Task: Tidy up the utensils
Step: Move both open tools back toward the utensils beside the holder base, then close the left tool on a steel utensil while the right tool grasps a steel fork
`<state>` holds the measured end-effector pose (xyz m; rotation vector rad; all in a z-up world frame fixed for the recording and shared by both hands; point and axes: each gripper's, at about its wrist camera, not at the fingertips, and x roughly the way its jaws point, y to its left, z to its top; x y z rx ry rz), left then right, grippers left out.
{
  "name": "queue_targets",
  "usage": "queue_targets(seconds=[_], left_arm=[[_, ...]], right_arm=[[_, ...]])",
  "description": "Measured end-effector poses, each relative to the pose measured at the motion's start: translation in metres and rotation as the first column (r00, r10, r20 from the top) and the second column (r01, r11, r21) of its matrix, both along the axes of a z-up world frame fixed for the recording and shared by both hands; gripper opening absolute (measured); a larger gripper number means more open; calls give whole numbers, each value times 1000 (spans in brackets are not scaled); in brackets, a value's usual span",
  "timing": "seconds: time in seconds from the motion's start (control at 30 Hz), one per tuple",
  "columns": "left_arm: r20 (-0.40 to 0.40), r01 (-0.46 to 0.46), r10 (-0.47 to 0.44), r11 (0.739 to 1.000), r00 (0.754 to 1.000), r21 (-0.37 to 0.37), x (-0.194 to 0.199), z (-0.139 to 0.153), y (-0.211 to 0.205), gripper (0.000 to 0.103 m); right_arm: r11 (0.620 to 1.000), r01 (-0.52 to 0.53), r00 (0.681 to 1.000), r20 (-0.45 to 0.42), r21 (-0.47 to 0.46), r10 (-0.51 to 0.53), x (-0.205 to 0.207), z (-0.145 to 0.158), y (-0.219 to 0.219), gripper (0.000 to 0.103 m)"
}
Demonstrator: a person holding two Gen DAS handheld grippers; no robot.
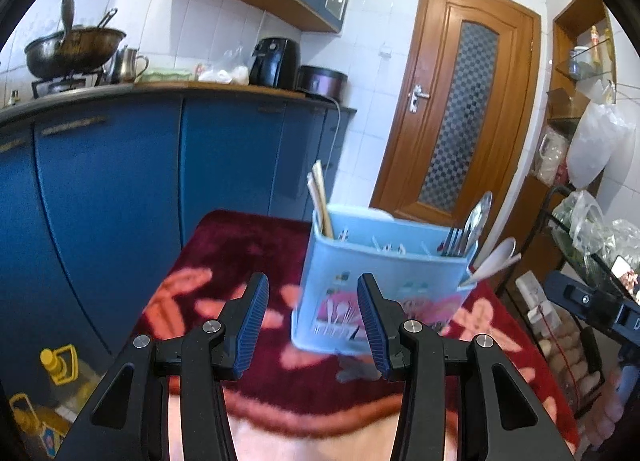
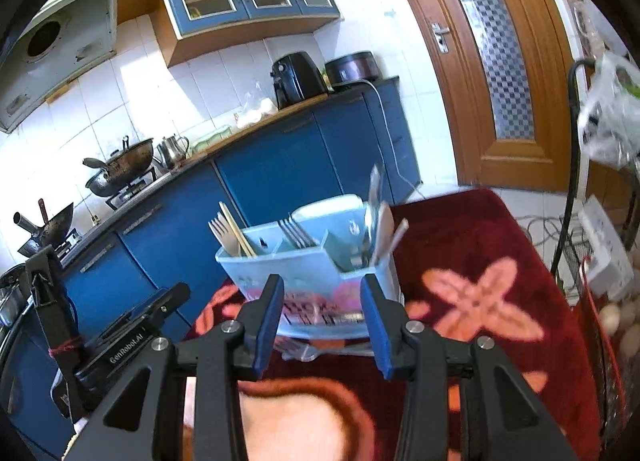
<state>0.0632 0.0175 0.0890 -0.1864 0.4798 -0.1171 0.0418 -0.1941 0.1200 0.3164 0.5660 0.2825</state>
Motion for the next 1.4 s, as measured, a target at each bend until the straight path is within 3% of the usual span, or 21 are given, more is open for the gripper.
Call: queue_targets(seconds=[0.5,1.4], left_arm=[[-133,34,-40,998,990,-49,5,-41,3,48],[-308,72,-133,977,942,-202,56,-101,-28,45]], right_arm=[[999,49,989,-140,7,-47,4,-56,-12,43],[992,119,968,-227,48,-105,6,-103,-45,43]])
